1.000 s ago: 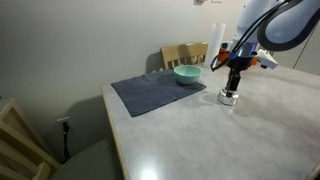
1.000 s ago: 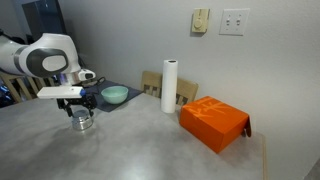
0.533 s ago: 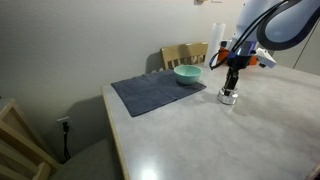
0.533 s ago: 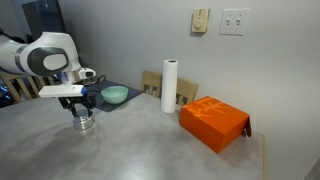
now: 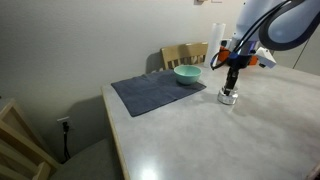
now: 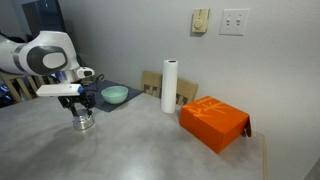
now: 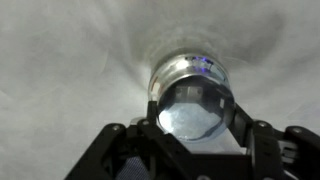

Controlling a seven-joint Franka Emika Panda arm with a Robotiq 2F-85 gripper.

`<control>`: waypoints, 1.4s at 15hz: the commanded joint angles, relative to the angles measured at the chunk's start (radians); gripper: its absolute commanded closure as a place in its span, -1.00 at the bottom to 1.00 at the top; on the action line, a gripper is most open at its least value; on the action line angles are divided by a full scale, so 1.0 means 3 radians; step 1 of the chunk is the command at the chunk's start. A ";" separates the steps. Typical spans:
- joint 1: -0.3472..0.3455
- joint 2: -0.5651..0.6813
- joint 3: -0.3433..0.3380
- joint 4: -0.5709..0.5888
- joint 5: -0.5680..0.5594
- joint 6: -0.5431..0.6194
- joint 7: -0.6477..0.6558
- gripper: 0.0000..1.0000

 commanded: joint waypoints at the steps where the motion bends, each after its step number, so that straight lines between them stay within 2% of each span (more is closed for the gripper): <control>1: 0.0045 -0.0293 -0.0060 -0.0260 -0.0115 0.0081 0.0219 0.12; 6: -0.0034 -0.0716 -0.0151 -0.0594 -0.0137 0.0319 0.0457 0.12; 9: -0.0219 -0.0893 -0.0188 -0.0774 0.0030 0.0546 0.0379 0.12; 12: -0.0479 -0.0895 -0.0163 -0.0822 0.0380 0.0676 0.0155 0.12; 15: -0.0785 -0.0739 -0.0006 -0.0675 0.0999 0.0563 -0.0333 0.12; 17: -0.0904 -0.0605 0.0041 -0.0533 0.1211 0.0441 -0.0545 0.12; 21: -0.0923 -0.0245 0.0017 -0.0170 0.1122 0.0114 -0.0534 0.12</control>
